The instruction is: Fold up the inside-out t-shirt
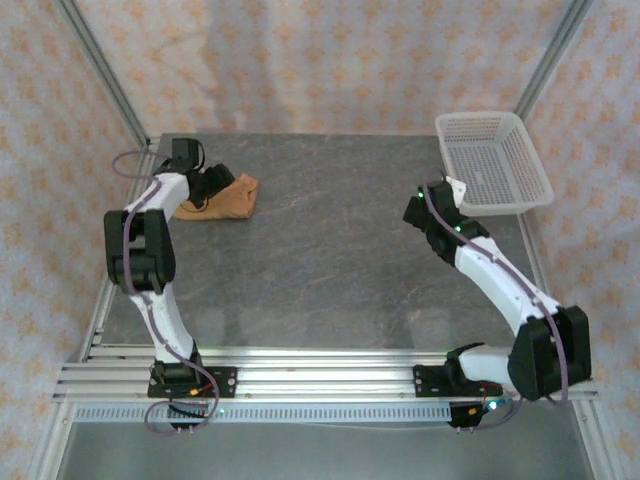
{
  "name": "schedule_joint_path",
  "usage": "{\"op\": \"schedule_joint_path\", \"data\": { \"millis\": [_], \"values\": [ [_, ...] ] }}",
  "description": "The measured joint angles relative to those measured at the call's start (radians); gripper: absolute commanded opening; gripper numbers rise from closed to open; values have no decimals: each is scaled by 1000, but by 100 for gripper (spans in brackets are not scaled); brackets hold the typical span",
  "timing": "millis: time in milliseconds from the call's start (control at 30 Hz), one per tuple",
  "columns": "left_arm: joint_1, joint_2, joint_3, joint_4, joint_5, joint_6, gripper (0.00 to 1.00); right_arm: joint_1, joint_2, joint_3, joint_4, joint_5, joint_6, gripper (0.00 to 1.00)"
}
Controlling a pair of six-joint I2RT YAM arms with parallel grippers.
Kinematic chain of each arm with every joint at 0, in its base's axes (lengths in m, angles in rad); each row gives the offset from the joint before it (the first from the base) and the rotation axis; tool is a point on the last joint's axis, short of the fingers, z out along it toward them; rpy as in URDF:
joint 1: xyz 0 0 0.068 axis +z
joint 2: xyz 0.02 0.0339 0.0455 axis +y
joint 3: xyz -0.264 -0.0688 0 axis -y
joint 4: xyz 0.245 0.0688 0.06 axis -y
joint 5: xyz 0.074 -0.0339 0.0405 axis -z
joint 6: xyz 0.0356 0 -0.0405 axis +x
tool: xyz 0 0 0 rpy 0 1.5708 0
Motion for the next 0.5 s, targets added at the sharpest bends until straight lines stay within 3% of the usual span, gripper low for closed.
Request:
{"op": "schedule_joint_path", "data": {
  "millis": [100,200,300,500],
  "values": [
    [-124,-255,-133,98,-211,102,81,-20,-56,-154,200,93,-105,100],
    [-219,-489,-327,263,-331,223,87,-75,-49,-291,362,114,-178,99],
    [-206,-622,-546,383,-435,310,89,-128,16,-346,485,113,-231,99],
    [-178,-679,-901,513,-525,441,89,-182,151,-417,763,66,-278,99]
  ]
}}
